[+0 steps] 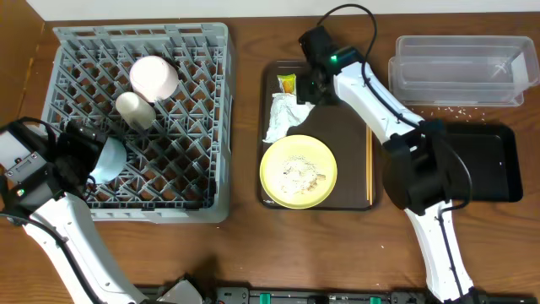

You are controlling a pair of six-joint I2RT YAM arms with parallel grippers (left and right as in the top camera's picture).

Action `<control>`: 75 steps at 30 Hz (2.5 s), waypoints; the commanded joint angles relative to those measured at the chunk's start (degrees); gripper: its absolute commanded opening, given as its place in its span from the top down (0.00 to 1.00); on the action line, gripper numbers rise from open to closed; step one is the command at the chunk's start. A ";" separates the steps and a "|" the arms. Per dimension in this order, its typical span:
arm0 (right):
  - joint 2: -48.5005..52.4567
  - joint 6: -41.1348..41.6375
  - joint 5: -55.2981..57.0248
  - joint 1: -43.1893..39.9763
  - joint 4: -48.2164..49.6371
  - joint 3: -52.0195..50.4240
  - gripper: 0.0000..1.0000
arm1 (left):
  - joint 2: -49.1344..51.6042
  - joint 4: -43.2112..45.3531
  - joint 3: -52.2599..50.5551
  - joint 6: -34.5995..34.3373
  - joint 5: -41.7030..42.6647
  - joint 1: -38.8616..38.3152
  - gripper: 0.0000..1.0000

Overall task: Sort waste into correct bins and load items into the dishwasher
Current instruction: 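Lift the tissue and carry it with the right gripper to the clear bin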

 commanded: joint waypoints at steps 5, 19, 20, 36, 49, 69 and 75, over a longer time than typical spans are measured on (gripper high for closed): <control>3.13 2.10 -4.81 1.44 0.07 -0.44 0.39 | 0.33 0.00 0.13 0.11 0.48 -0.02 0.11; 3.80 2.75 -0.11 1.20 -0.70 0.04 0.99 | 0.35 0.00 0.13 0.11 0.48 -0.02 0.11; 3.69 2.71 -0.13 1.05 -1.07 0.39 0.99 | 0.35 0.00 0.13 0.11 0.48 -0.02 0.11; -14.25 -1.99 -0.46 -6.54 -2.99 1.49 0.99 | 0.35 0.00 0.13 0.11 0.48 -0.02 0.11; -20.28 -1.95 -11.15 -18.62 -2.80 1.49 0.99 | 0.35 0.00 0.13 0.11 0.48 -0.02 0.11; -20.22 0.20 -11.43 -36.65 -4.79 1.33 0.82 | 0.35 0.00 0.13 0.11 0.48 -0.02 0.11; -19.89 0.15 -10.12 -35.63 -5.14 1.31 0.01 | 0.35 0.00 0.13 0.11 0.48 -0.02 0.10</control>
